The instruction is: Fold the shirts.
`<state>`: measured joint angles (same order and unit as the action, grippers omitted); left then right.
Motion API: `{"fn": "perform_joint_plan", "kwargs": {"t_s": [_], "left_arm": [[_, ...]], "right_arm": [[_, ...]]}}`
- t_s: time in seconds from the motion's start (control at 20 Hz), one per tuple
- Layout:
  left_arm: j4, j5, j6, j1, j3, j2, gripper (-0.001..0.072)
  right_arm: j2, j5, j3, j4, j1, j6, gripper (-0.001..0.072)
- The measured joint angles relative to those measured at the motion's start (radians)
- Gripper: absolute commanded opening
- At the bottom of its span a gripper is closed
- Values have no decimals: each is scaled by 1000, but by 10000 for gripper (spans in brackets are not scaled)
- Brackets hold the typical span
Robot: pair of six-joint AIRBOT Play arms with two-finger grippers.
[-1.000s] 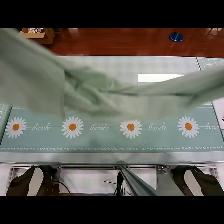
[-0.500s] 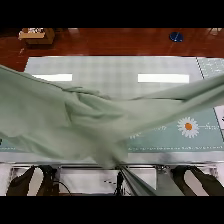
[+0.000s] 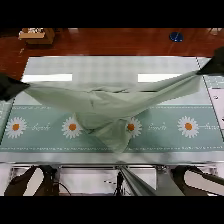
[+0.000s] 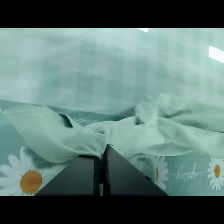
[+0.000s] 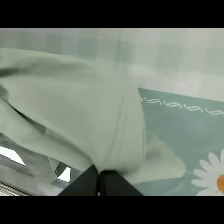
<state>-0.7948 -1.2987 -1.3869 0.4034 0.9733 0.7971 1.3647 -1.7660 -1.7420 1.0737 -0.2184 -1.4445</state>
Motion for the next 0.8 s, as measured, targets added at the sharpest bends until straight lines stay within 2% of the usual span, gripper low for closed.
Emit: {"fn": "perform_joint_plan", "kwargs": {"t_s": [0.35,0.55,0.6,0.7,0.75,0.8], "left_arm": [[18,462,67,-171,-103,177,30],[20,632,74,-233,-112,293,33],[19,641,74,-245,-114,327,88],[19,637,76,-259,-114,383,430],[18,617,75,-259,-114,400,464],[19,593,77,-248,-108,410,464]], "right_arm": [[206,314,5,47,118,26,22],[285,375,5,55,133,25,22],[302,373,5,58,135,22,22],[328,358,5,60,137,19,22],[335,353,5,60,138,19,22],[339,348,5,61,139,21,22]]}}
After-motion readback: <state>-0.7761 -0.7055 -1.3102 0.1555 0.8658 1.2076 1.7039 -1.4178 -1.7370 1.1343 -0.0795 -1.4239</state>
